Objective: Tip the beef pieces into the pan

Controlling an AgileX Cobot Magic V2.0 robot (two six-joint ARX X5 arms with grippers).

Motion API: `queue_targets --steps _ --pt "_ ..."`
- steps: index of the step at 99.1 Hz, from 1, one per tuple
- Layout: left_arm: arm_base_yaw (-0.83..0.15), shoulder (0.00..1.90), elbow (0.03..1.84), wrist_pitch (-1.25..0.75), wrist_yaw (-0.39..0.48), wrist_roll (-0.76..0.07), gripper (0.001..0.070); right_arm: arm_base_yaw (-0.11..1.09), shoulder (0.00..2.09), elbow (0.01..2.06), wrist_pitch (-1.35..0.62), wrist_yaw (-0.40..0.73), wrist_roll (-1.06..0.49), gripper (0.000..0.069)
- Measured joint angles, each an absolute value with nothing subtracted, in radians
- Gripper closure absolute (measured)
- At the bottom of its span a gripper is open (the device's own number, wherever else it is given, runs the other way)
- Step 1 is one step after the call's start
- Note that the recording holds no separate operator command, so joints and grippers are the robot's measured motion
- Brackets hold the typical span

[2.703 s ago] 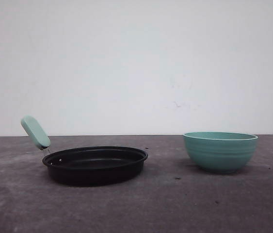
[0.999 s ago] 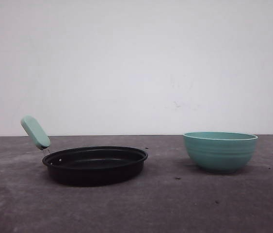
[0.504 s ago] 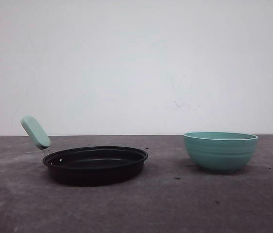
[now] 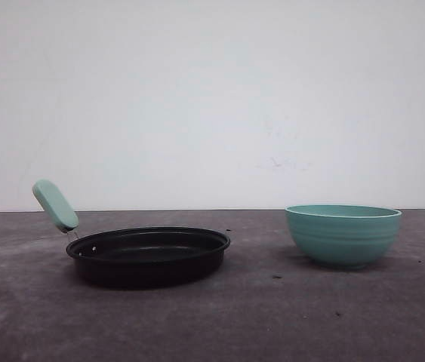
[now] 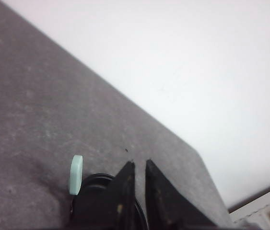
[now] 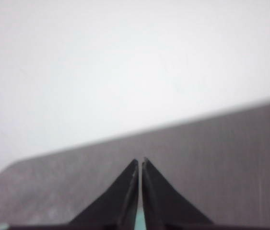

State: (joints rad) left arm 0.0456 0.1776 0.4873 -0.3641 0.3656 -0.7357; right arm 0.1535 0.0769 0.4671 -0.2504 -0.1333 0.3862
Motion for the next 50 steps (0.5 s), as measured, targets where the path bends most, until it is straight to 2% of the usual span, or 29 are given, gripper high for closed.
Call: queue_targets --steps 19,35,50 --pt "0.045 0.391 0.791 -0.367 0.366 -0.633 0.0695 0.154 0.281 0.739 -0.301 -0.131 0.299 0.0681" --pt "0.046 0.593 1.063 -0.476 0.348 -0.511 0.0695 0.154 0.500 0.986 -0.430 -0.136 0.283 0.0681" --pt "0.045 0.756 1.284 -0.556 0.347 -0.403 0.0695 0.154 0.669 1.186 -0.498 -0.215 0.251 0.0681"
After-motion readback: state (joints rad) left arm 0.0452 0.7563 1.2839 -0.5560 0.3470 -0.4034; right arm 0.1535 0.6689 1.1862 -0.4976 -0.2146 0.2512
